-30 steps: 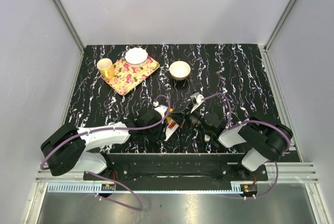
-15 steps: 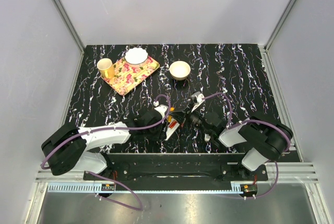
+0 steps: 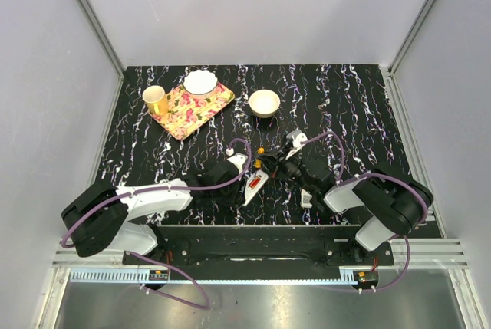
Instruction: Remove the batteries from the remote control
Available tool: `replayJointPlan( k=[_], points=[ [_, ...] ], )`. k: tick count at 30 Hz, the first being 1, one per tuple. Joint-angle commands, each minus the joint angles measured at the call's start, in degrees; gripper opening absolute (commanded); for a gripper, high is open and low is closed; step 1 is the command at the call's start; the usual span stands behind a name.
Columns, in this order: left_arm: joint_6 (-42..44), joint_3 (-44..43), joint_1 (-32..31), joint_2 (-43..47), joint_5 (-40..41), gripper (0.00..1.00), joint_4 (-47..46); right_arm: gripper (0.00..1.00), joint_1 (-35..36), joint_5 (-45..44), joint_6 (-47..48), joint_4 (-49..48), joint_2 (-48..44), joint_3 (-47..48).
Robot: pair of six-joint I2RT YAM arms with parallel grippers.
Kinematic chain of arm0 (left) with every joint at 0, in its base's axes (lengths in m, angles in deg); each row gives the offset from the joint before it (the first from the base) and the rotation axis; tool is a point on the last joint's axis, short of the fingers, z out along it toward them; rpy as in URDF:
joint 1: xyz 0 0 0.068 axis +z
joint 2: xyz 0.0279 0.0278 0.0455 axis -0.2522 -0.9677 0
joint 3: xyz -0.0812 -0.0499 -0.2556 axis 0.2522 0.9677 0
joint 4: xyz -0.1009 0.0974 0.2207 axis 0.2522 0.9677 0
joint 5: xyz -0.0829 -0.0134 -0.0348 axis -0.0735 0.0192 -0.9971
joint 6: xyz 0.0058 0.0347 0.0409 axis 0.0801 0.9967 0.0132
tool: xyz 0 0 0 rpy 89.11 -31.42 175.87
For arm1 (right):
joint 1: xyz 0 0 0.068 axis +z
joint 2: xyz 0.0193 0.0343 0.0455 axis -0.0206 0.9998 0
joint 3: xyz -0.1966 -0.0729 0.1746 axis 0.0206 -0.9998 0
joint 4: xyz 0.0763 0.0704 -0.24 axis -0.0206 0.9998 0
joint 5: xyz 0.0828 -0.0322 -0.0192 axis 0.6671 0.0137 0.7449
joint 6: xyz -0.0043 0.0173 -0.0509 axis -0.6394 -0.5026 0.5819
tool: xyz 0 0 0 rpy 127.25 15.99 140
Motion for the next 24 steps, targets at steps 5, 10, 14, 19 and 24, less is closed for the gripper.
replayJointPlan(
  k=[5,10,14,19,24],
  points=[
    [0.9,0.1,0.3,-2.4,3.5,0.29,0.6,0.00,-3.1,1.4,4.2,-13.0,-1.9,2.0],
    [0.9,0.0,0.2,-2.6,3.4,0.29,0.6,0.00,-3.8,3.0,3.1,-13.1,-1.1,2.6],
    [0.9,0.0,0.2,-2.6,3.4,0.29,0.6,0.00,-3.9,3.6,2.2,-13.1,-0.2,2.4],
    [0.9,-0.1,0.2,-2.9,3.5,0.29,0.7,0.00,-3.9,5.3,0.2,-13.2,0.5,2.0],
    [0.9,-0.2,0.2,-3.1,3.4,0.28,0.8,0.00,-3.9,4.6,-0.4,-13.2,0.5,0.8]
  ],
)
